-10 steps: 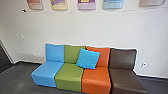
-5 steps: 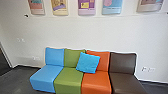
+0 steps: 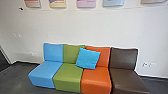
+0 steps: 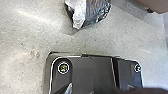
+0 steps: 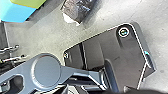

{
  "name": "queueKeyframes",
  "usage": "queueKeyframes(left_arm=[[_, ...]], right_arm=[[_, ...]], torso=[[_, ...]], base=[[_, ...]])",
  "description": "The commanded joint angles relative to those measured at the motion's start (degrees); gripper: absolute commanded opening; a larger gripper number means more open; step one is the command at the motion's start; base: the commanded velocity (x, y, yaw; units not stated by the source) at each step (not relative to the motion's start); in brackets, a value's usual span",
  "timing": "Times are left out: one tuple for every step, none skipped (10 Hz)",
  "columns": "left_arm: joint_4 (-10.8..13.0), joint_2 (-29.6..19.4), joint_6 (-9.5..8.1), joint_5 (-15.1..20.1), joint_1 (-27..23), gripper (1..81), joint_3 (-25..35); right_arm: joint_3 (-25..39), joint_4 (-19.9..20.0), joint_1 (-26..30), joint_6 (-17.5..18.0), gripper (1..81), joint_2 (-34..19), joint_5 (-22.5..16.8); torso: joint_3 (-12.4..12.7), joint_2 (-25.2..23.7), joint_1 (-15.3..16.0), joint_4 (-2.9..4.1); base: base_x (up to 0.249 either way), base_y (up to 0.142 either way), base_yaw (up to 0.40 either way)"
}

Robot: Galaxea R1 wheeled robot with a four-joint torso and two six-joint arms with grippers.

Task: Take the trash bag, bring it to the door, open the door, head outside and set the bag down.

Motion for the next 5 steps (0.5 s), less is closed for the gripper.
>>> queueKeyframes(left_arm=[[-1.75, -1.97, -0.23, 5.52, -6.39, 81.1, 0.41], [-2.45, -1.88, -0.23, 6.93, -7.79, 81.1, 0.32], [-2.81, -1.79, -0.23, 7.81, -9.12, 81.1, 0.32], [-2.99, -1.61, -0.32, 8.34, -10.61, 81.1, 0.06], [-3.34, -1.53, -0.41, 9.22, -11.67, 81.1, -0.03]], right_arm=[[4.93, 0.05, 3.37, 0.31, 81.1, -5.89, -2.61], [6.42, -0.03, 3.63, 0.22, 81.1, -7.20, -2.61], [7.48, -0.03, 3.72, 0.22, 81.1, -8.08, -2.61], [8.01, -0.03, 3.90, 0.22, 81.1, -8.70, -2.61], [8.36, -0.03, 3.99, 0.22, 81.1, -9.05, -2.61]], torso=[[-5.18, -5.51, 3.56, 0.00], [-7.08, -7.50, 4.86, 0.00], [-8.92, -9.40, 6.12, 0.00], [-11.10, -11.69, 7.58, 0.00], [-13.00, -13.71, 8.87, -0.02]], base=[[0.000, 0.000, 0.000], [0.000, 0.000, 0.000], [0.000, 0.000, 0.000], [0.000, 0.000, 0.000], [0.000, 0.000, 0.000]])
